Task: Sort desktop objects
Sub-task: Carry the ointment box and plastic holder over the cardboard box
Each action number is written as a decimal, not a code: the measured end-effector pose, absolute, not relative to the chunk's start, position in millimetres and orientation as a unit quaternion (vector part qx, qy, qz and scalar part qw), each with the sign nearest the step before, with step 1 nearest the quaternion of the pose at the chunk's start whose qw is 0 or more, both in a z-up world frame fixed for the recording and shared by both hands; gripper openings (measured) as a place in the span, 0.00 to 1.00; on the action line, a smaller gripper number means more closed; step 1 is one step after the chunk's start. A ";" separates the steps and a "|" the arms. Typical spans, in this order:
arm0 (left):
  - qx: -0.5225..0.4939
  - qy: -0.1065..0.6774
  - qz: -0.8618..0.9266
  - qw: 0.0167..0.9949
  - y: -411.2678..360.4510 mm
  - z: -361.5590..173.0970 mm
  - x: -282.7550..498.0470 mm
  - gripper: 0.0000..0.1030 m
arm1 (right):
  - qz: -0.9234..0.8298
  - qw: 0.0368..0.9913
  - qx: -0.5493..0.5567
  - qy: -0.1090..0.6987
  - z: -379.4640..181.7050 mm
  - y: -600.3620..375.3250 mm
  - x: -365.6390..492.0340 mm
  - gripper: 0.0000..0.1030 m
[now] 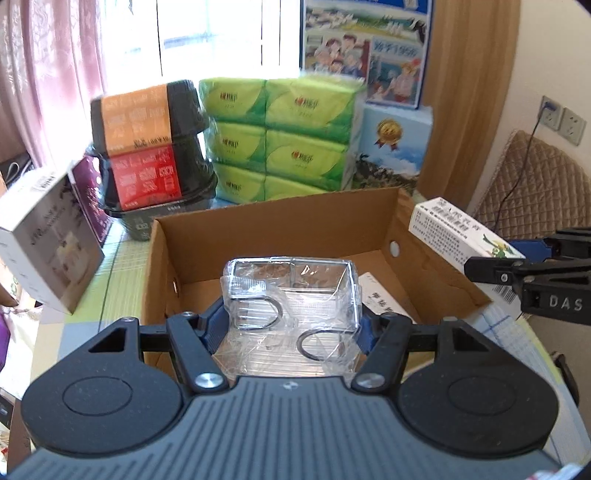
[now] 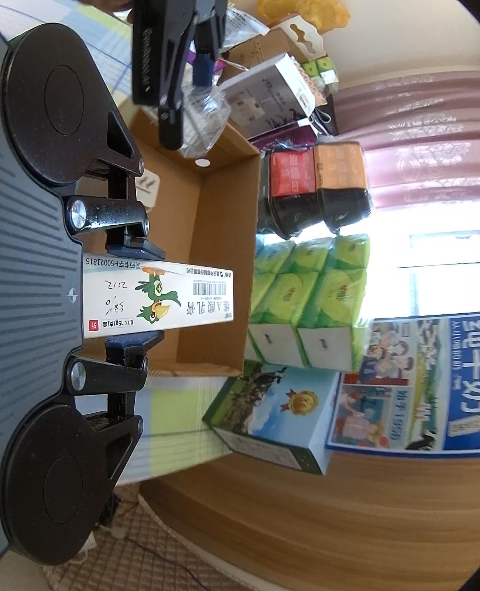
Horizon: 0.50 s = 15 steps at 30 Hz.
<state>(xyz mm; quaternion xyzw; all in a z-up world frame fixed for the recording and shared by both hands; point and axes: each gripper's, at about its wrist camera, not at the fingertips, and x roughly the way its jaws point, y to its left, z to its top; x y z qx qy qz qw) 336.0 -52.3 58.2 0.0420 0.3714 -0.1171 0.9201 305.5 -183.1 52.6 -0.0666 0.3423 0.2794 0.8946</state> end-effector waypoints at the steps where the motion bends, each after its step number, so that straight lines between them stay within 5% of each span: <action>1: 0.043 0.376 -0.118 0.918 -53.4 53.1 343.6 0.60 | 0.285 0.892 -0.066 0.346 49.0 -179.4 313.0 0.34; 12: 0.040 0.408 -0.135 0.902 -67.4 10.5 392.3 0.61 | 0.284 0.880 -0.075 0.373 13.3 -154.4 355.7 0.35; 15: 0.035 0.407 -0.147 0.901 -72.5 4.5 399.0 0.69 | 0.283 0.878 -0.072 0.378 5.6 -153.6 359.2 0.35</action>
